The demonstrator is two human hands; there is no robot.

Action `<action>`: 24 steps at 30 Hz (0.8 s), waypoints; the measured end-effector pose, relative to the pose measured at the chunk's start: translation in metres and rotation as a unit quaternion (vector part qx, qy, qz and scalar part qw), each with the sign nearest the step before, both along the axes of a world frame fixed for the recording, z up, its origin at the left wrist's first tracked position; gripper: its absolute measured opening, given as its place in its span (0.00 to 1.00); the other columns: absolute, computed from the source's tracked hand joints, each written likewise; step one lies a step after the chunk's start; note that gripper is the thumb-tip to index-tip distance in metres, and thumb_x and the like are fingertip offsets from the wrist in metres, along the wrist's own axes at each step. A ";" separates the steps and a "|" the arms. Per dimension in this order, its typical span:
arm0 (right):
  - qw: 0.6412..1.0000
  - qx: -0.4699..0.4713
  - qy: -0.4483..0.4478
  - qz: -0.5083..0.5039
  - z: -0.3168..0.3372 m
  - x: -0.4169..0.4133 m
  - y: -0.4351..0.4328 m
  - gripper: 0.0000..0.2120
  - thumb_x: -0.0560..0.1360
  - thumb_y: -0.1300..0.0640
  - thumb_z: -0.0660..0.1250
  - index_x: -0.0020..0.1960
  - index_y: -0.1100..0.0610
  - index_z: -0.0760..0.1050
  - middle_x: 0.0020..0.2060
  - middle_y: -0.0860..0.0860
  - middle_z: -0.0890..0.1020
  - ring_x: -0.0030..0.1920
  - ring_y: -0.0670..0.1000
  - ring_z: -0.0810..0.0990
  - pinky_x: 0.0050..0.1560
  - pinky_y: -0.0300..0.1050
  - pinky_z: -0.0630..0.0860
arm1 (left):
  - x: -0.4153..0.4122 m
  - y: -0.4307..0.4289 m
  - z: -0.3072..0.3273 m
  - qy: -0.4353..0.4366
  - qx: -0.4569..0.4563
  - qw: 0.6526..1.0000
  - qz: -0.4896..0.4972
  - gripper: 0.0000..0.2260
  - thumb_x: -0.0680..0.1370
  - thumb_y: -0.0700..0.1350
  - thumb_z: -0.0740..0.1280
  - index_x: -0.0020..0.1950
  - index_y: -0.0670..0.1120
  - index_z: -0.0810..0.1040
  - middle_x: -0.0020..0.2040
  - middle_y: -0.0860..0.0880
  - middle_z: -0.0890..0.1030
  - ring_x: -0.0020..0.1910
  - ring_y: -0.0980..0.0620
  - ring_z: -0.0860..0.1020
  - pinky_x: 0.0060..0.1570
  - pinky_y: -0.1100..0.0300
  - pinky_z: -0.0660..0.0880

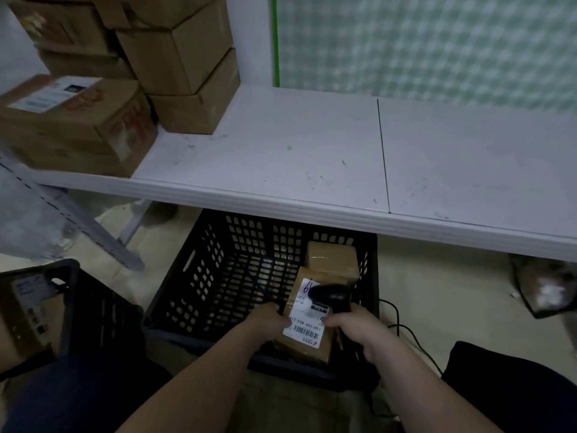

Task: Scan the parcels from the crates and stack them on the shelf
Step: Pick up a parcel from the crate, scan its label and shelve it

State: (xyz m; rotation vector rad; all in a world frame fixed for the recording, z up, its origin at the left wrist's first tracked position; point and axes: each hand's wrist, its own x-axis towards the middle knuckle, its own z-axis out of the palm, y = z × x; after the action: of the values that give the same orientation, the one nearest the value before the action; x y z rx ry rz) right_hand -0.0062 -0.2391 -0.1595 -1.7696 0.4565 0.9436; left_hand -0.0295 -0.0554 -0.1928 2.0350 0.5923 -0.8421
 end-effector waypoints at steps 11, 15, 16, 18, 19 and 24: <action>0.992 0.078 0.005 -0.096 -0.001 0.002 0.000 0.17 0.74 0.62 0.70 0.61 0.57 0.74 0.43 0.54 0.84 0.41 0.52 0.82 0.36 0.42 0.75 | -0.003 0.000 0.015 -0.009 -0.192 0.959 0.210 0.15 0.80 0.51 0.63 0.67 0.53 0.71 0.55 0.52 0.78 0.49 0.54 0.75 0.38 0.60 0.67; 0.986 0.100 -0.022 -0.134 0.010 0.000 0.000 0.09 0.73 0.63 0.70 0.53 0.58 0.76 0.31 0.50 0.80 0.32 0.50 0.75 0.34 0.42 0.72 | -0.009 0.006 0.033 -0.045 -0.254 0.936 0.238 0.12 0.80 0.49 0.64 0.64 0.53 0.73 0.53 0.51 0.80 0.48 0.53 0.78 0.38 0.58 0.73; 0.984 0.106 -0.030 -0.136 0.013 -0.001 0.001 0.08 0.73 0.63 0.70 0.52 0.58 0.76 0.31 0.50 0.80 0.33 0.51 0.75 0.34 0.43 0.72 | -0.012 0.008 0.036 -0.055 -0.258 0.934 0.240 0.12 0.80 0.49 0.64 0.63 0.53 0.73 0.53 0.51 0.81 0.50 0.52 0.79 0.40 0.57 0.75; 0.983 0.121 -0.043 -0.134 0.021 -0.004 0.002 0.07 0.73 0.63 0.70 0.50 0.57 0.76 0.31 0.50 0.80 0.33 0.51 0.74 0.35 0.42 0.72 | -0.018 0.013 0.043 -0.071 -0.267 0.929 0.246 0.12 0.79 0.49 0.65 0.63 0.55 0.74 0.56 0.50 0.81 0.53 0.51 0.79 0.43 0.55 0.76; 0.982 0.127 -0.049 -0.133 0.024 -0.005 0.002 0.06 0.73 0.63 0.70 0.50 0.57 0.76 0.31 0.51 0.80 0.33 0.51 0.74 0.35 0.42 0.72 | -0.022 0.015 0.047 -0.081 -0.266 0.928 0.247 0.12 0.79 0.48 0.65 0.63 0.56 0.75 0.56 0.51 0.81 0.54 0.51 0.78 0.43 0.55 0.75; 0.978 0.153 -0.081 -0.117 0.042 -0.013 0.006 0.07 0.73 0.64 0.69 0.50 0.58 0.76 0.34 0.52 0.80 0.33 0.51 0.76 0.36 0.43 0.72 | -0.040 0.024 0.062 -0.138 -0.253 0.907 0.307 0.11 0.78 0.47 0.65 0.59 0.55 0.78 0.55 0.50 0.81 0.54 0.49 0.78 0.49 0.50 0.76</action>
State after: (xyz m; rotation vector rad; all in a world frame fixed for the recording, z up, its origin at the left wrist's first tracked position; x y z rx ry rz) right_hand -0.0193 -0.2329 -0.1180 -1.4628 0.3820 0.6593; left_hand -0.0696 -0.0312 -0.1308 1.3348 0.7087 -0.2740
